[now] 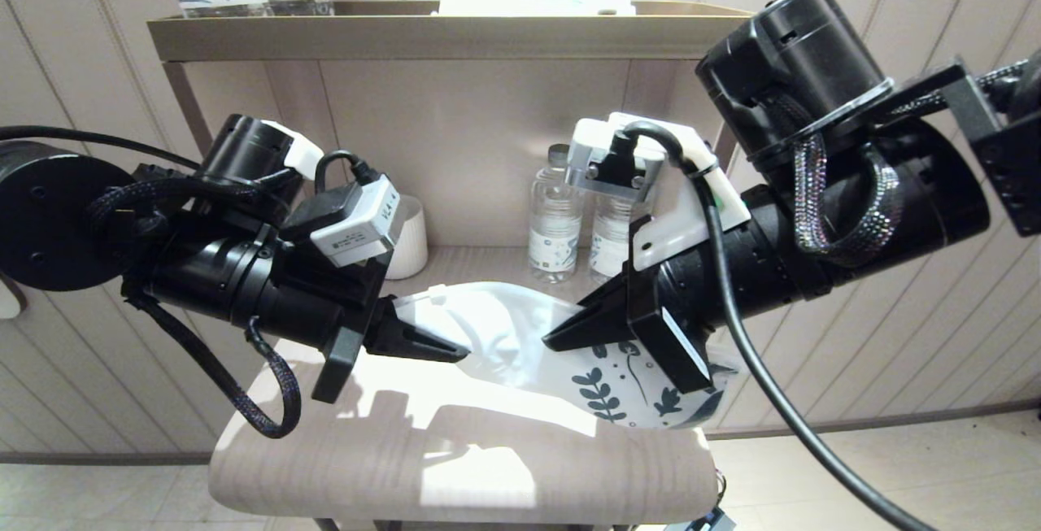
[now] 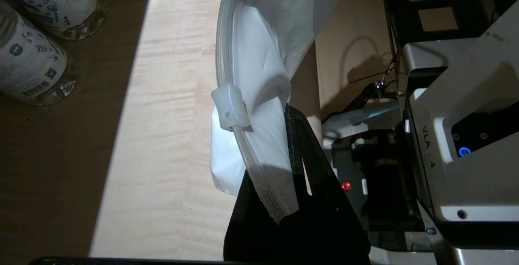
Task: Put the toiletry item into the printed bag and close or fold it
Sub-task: Hand it to the other hand, then close the strorage bag and place it on the desk
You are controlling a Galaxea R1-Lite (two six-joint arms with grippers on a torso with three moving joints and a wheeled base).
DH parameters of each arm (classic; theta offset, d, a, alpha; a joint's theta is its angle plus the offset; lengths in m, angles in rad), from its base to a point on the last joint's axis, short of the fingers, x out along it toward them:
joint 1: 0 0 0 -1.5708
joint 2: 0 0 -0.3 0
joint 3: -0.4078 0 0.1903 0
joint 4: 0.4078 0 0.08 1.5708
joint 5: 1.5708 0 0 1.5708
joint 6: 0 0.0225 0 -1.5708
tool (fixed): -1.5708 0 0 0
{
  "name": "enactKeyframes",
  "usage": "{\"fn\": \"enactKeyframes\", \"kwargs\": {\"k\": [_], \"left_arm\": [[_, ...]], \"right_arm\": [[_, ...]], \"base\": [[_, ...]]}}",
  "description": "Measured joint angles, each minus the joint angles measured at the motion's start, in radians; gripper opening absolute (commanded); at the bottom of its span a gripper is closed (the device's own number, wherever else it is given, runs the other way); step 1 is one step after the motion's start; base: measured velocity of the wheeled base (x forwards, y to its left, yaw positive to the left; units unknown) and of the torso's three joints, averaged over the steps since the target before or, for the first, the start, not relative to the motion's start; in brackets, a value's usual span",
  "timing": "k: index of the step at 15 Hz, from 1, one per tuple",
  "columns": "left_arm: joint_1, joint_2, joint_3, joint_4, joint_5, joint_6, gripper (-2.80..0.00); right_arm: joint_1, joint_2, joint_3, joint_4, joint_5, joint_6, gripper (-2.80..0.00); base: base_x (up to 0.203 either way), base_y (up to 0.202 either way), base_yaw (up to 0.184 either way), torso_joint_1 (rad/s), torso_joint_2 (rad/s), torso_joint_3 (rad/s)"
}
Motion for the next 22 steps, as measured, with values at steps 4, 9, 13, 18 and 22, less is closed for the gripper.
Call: {"fn": "enactKeyframes", "kwargs": {"k": [4,9,13,18,22], "left_arm": [[0.000,0.000,0.002,0.000,0.001,0.000,-2.80],[0.000,-0.004,0.005,0.000,0.001,-0.001,-2.80],[0.001,-0.006,0.005,0.001,0.001,0.000,-2.80],[0.002,-0.004,0.000,0.002,-0.003,-0.003,-2.80],[0.008,0.004,-0.025,0.005,-0.021,-0.046,-2.80]], "right_arm": [[0.001,-0.001,-0.004,-0.001,-0.002,0.017,-2.80],[0.001,-0.001,0.005,-0.002,-0.001,0.016,0.00],[0.000,0.000,0.002,-0.002,-0.001,0.017,0.00],[0.012,0.034,-0.096,-0.013,0.002,0.033,0.00],[0.056,0.075,-0.133,-0.058,0.017,0.100,0.00]], "base": [[0.000,0.000,0.000,0.000,0.00,0.000],[0.000,0.000,0.000,0.000,0.00,0.000],[0.000,0.000,0.000,0.000,0.00,0.000],[0.000,0.000,0.000,0.000,0.00,0.000],[0.000,0.000,0.000,0.000,0.00,0.000]]}}
